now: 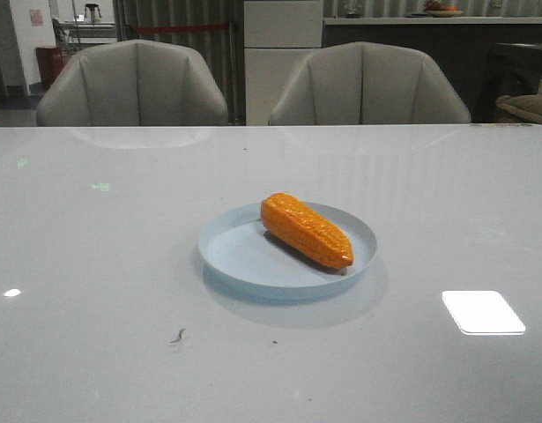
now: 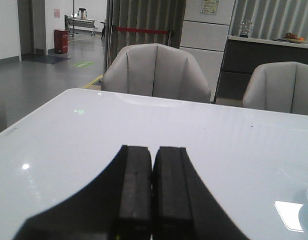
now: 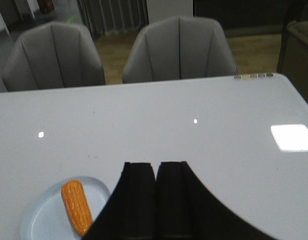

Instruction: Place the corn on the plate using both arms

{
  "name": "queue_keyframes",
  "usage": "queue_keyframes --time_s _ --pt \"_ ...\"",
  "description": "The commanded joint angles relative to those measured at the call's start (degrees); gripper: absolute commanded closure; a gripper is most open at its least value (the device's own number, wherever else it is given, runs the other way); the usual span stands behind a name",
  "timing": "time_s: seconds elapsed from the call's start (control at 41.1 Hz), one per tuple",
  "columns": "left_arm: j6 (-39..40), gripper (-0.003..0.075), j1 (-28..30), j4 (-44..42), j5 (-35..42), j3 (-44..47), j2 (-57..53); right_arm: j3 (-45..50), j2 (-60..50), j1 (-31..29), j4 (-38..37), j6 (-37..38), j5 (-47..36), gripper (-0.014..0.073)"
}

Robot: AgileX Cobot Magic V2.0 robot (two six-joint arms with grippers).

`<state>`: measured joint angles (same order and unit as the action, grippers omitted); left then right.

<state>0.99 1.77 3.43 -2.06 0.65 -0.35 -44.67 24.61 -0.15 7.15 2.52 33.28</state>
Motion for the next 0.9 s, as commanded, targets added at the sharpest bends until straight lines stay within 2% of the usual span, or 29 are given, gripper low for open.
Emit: queue_keyframes --time_s 0.0,0.146,0.244,0.584,0.877 --pt "0.3 0.0627 -0.3 0.6 4.3 2.1 -1.2 4.8 -4.5 -0.4 0.8 0.0 -14.5 0.0547" --pt "0.3 0.0627 -0.3 0.6 4.3 2.1 -1.2 19.2 -17.6 -0.4 0.8 0.0 -29.7 0.0547" --pt "0.3 0.0627 -0.3 0.6 4.3 2.1 -1.2 25.5 -25.3 -0.4 0.8 0.0 -33.8 0.0547" --pt "0.3 0.0627 -0.3 0.6 4.3 2.1 -1.2 41.4 -26.6 -0.4 0.8 0.0 -34.6 0.0547" --pt "0.3 0.0627 -0.3 0.6 4.3 2.1 -1.2 45.1 -26.6 -0.4 0.9 0.0 -33.6 0.0547"
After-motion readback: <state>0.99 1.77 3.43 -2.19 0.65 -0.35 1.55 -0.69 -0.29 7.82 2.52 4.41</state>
